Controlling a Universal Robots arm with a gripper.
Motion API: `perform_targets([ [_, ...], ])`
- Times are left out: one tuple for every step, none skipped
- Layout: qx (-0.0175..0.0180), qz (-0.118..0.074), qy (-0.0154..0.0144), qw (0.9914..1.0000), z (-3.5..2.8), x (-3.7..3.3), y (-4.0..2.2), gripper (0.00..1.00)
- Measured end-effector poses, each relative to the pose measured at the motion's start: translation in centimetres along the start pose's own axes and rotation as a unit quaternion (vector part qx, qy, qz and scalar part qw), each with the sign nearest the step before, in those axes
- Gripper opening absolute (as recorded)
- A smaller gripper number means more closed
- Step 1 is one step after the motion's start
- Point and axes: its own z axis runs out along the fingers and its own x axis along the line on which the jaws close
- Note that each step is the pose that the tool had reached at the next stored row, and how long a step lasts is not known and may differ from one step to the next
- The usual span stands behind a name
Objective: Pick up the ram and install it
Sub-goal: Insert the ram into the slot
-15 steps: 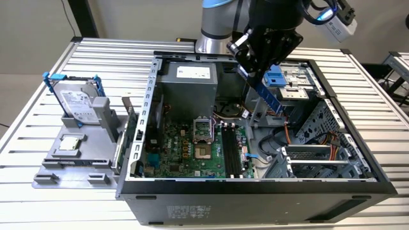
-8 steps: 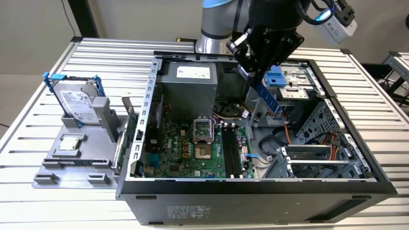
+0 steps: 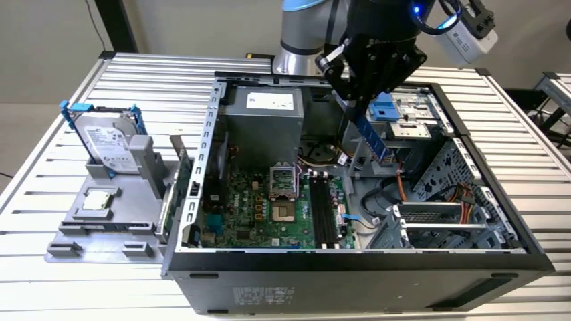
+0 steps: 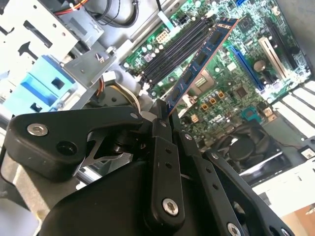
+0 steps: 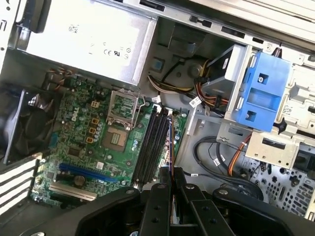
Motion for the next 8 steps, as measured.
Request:
perform_targets([
  [0.0003, 0.005, -0.0001, 0.99999, 0.00, 0.00, 0.00, 0.00],
  [0.0005, 0.011, -0.0003, 0.99994, 0.00, 0.00, 0.00, 0.00],
  [0.0006, 0.016, -0.0004, 0.99988, 0.00, 0.00, 0.00, 0.00],
  [0.0008, 0.020, -0.0005, 0.99979, 0.00, 0.00, 0.00, 0.00],
  [0.0010, 0.024, -0.0006, 0.99970, 0.00, 0.00, 0.00, 0.00],
  [0.0011, 0.028, -0.0007, 0.99960, 0.00, 0.00, 0.00, 0.00],
  [0.0013, 0.031, -0.0008, 0.99951, 0.00, 0.00, 0.00, 0.00],
  [0.0014, 0.034, -0.0008, 0.99941, 0.00, 0.00, 0.00, 0.00],
])
